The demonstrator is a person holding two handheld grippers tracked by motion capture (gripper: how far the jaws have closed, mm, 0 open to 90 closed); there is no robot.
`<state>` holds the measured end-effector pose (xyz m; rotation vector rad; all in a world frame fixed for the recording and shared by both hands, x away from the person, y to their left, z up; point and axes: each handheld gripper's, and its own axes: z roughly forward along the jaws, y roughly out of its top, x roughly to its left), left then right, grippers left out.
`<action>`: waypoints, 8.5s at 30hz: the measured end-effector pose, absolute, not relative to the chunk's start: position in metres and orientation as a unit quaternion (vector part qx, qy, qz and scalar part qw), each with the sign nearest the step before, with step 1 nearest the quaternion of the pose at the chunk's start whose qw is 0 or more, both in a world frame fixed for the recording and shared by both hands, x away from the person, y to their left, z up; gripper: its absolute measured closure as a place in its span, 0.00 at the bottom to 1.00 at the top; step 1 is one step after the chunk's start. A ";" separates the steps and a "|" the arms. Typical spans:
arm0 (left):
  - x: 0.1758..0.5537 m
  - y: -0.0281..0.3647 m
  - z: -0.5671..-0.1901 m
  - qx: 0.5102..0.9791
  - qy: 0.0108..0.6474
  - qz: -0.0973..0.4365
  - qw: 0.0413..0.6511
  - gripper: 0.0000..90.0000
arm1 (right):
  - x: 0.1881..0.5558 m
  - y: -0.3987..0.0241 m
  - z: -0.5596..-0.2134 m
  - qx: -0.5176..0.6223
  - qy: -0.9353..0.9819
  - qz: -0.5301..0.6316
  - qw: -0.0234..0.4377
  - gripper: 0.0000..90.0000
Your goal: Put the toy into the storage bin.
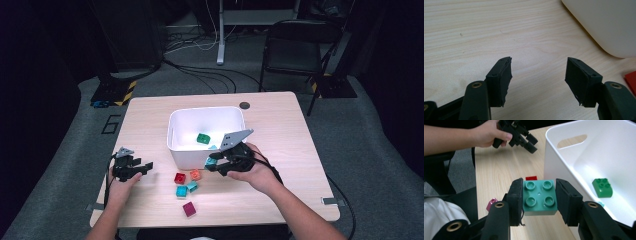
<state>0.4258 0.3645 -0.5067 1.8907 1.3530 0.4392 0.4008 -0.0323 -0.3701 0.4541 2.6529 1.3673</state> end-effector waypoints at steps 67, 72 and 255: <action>0.430 0.368 -0.507 0.740 0.525 0.170 0.384 0.42 | 0.545 0.023 -0.389 0.262 0.866 0.415 0.093 0.65; 0.430 0.368 -0.507 0.740 0.525 0.170 0.384 0.42 | 0.546 0.026 -0.391 0.259 0.868 0.413 0.094 0.65; 0.427 0.369 -0.509 0.742 0.531 0.172 0.371 0.42 | 0.379 0.004 -0.474 0.167 0.886 0.432 0.033 0.65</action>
